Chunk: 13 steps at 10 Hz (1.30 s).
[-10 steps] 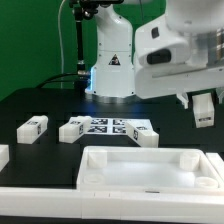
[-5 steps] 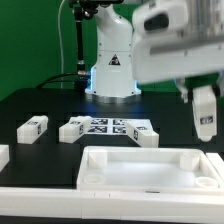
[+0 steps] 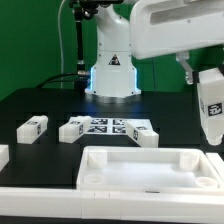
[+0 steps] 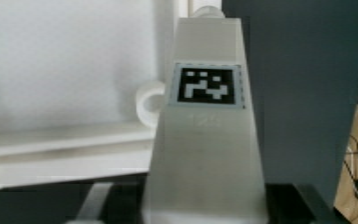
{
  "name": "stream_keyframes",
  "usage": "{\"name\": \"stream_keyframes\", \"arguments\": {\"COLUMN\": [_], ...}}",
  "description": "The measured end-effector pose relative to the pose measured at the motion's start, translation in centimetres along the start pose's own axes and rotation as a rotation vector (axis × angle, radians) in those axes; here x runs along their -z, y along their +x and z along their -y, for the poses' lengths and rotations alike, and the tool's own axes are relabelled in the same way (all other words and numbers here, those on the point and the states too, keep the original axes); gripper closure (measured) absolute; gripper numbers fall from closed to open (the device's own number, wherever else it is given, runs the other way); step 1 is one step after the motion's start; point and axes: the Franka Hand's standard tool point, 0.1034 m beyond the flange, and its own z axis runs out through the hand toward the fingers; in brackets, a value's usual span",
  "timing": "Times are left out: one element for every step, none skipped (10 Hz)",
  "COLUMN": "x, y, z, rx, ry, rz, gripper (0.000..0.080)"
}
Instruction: Assemble desk
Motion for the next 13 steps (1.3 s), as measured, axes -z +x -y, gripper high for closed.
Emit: {"name": "stream_keyframes", "arguments": {"x": [-0.1, 0.5, 1.1, 1.4, 1.3, 1.3, 1.3, 1.2, 0.7, 0.3, 0.4, 0.1, 0.1], "y": [0.7, 1.4, 2.2, 2.8, 2.7, 2.7, 2.7, 3.1, 3.4, 3.7, 4.4, 4.3, 4.2], "z": [-0.5, -1.1, -1.5, -1.6, -1.6, -1.6, -1.6, -1.6, -1.4, -1.3, -1.0, -1.2, -1.2], "rx": [0.092, 0.153, 0.196, 0.219, 0.217, 0.217, 0.217, 0.245, 0.296, 0.338, 0.362, 0.362, 0.361], "ry": [-0.041, -0.071, -0.097, -0.111, -0.109, -0.109, -0.109, -0.118, -0.134, -0.142, -0.145, -0.145, -0.144], "rz": [-0.041, -0.070, -0.101, -0.133, -0.129, -0.129, -0.133, -0.165, -0.187, -0.204, -0.260, -0.257, -0.253], "gripper": [0.0504, 0.0504, 0.0502, 0.0502, 0.0502, 0.0502, 0.0502, 0.0502, 0.0502, 0.0502, 0.0502, 0.0502, 0.0502]}}
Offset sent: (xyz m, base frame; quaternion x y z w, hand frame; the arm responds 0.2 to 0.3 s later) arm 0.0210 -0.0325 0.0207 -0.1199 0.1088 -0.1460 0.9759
